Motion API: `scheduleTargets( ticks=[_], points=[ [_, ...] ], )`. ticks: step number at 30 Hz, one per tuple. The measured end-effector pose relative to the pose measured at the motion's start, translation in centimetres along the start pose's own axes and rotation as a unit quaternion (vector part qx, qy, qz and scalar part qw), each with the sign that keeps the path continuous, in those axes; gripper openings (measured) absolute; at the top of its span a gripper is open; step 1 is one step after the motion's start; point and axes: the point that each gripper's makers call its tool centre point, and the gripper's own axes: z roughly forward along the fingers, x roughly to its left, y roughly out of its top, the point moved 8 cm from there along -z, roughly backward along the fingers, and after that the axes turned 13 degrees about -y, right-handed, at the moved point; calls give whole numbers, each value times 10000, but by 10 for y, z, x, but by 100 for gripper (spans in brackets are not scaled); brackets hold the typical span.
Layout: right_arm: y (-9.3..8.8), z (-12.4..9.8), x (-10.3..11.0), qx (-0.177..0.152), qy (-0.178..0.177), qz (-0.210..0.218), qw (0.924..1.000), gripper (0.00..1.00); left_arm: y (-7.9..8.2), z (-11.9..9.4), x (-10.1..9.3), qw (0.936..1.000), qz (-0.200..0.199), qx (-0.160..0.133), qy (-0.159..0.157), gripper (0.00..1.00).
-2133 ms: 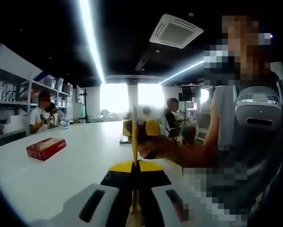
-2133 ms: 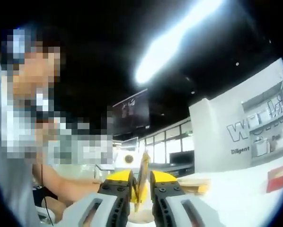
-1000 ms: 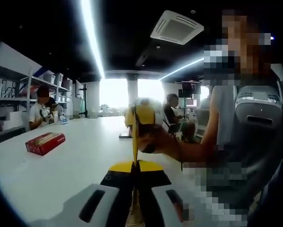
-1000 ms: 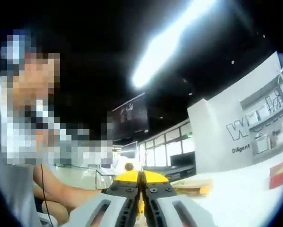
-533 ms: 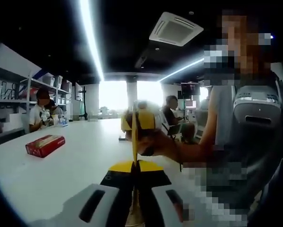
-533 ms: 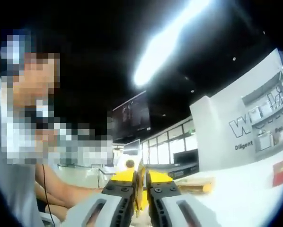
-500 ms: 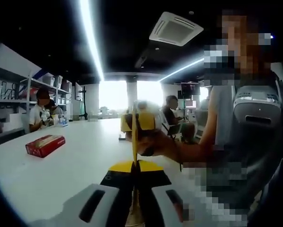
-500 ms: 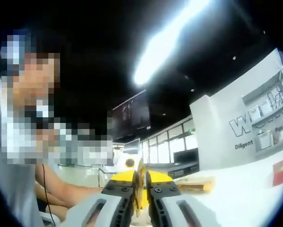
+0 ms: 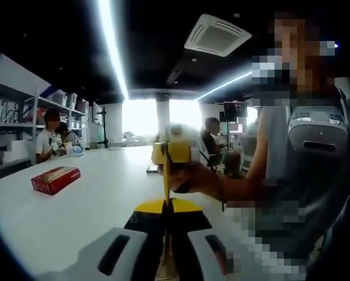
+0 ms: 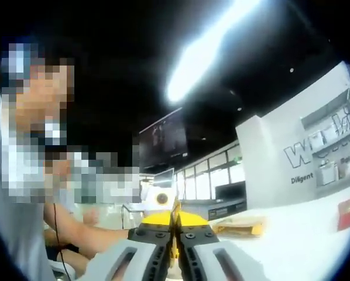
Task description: Tear open the coffee pouch, take out the coffee, and pour the coffee from the pouch into the cup
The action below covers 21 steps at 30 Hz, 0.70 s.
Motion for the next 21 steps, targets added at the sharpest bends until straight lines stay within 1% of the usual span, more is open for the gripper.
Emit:
scheduleTargets(
  ticks=[10,14,21],
  points=[
    [2,0,1,37,4,-61,10000,2,1,1,-1,10000,25,-24,-34,5],
    [2,0,1,12,16,-37,10000,2,1,0,-2,9999,83,-40,-59,6],
    [-4,2,2,51,41,-9,10000,2,6,1,-2,9997,141,-196,-18,10]
  ],
)
